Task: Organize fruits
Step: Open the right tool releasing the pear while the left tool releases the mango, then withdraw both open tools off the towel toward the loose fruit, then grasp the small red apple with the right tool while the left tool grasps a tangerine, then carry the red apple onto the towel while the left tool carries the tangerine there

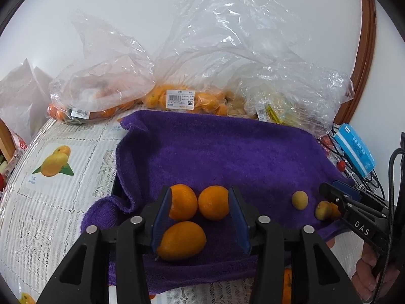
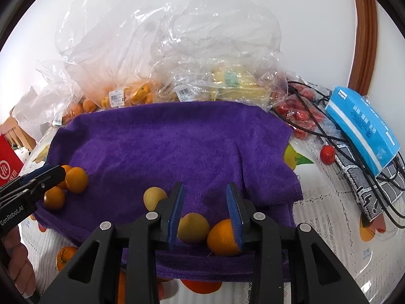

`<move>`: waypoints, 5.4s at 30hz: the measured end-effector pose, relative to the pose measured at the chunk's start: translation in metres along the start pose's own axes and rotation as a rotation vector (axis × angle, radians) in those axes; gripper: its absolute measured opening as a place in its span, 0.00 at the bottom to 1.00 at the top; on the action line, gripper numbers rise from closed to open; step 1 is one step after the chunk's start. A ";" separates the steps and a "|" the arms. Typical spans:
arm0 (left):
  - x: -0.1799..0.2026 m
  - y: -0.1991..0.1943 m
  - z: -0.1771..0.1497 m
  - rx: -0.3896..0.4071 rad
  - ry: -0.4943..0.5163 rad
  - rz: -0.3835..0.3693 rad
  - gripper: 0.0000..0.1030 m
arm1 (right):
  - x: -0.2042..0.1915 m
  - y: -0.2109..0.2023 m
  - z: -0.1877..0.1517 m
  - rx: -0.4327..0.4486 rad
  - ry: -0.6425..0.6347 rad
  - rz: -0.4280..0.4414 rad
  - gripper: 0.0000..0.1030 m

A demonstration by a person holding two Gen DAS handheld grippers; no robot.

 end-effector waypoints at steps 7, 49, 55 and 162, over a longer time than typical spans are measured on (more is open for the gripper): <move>-0.002 -0.002 0.000 0.003 -0.008 0.006 0.44 | -0.004 -0.002 -0.001 0.015 -0.023 -0.012 0.37; -0.033 -0.072 -0.067 0.008 0.008 0.000 0.44 | -0.020 -0.090 -0.075 0.007 0.037 0.056 0.37; -0.043 -0.077 -0.076 -0.012 0.015 0.016 0.44 | -0.033 -0.076 -0.076 -0.021 0.003 0.089 0.29; 0.015 -0.110 -0.048 -0.001 0.060 -0.092 0.38 | -0.009 -0.150 -0.067 0.127 0.001 0.074 0.24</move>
Point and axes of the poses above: each gripper's, at about its wrist camera, not at the fingertips, and y roughly the way its jaws point, x to its right, z to its top, the point moved 3 cm from there along y, roughly the way its jaws point, and after that the axes turned 1 degree about z, right-handed, at the moved point
